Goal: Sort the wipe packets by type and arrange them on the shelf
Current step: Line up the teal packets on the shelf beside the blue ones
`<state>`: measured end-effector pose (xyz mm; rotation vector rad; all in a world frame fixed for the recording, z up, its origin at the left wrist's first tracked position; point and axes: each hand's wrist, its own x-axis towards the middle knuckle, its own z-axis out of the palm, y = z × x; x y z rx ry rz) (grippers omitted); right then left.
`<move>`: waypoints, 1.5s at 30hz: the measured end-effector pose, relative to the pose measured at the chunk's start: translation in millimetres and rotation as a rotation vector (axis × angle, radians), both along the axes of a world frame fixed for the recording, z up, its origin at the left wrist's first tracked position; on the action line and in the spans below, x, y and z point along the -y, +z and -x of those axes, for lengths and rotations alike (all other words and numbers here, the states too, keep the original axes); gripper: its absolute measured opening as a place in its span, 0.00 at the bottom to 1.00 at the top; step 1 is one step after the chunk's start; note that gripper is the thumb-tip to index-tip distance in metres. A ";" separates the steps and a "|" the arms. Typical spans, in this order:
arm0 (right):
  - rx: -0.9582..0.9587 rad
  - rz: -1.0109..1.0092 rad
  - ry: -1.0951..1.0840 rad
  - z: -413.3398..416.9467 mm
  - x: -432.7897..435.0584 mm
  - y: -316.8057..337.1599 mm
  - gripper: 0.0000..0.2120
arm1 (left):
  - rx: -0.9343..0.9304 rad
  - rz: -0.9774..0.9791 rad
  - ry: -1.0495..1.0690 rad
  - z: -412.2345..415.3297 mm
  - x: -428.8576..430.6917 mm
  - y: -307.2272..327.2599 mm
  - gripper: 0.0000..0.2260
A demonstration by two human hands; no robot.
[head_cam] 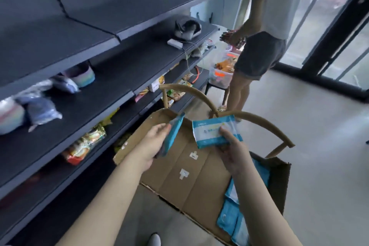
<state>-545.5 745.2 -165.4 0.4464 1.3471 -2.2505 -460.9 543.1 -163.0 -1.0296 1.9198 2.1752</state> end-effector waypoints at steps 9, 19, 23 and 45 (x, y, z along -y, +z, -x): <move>-0.067 0.029 0.302 -19.6 38.3 34.1 0.14 | -0.188 0.076 0.310 -94.1 20.8 31.9 0.14; -0.156 -0.010 0.558 -102.1 157.6 52.5 0.13 | -0.266 0.025 0.614 -229.7 88.7 62.5 0.12; -0.157 0.036 0.663 -159.9 224.3 57.6 0.09 | -0.256 0.065 0.717 -300.2 137.8 71.1 0.20; -0.379 0.178 1.050 -340.1 513.1 100.9 0.08 | -0.293 0.275 1.418 -526.5 355.7 83.4 0.10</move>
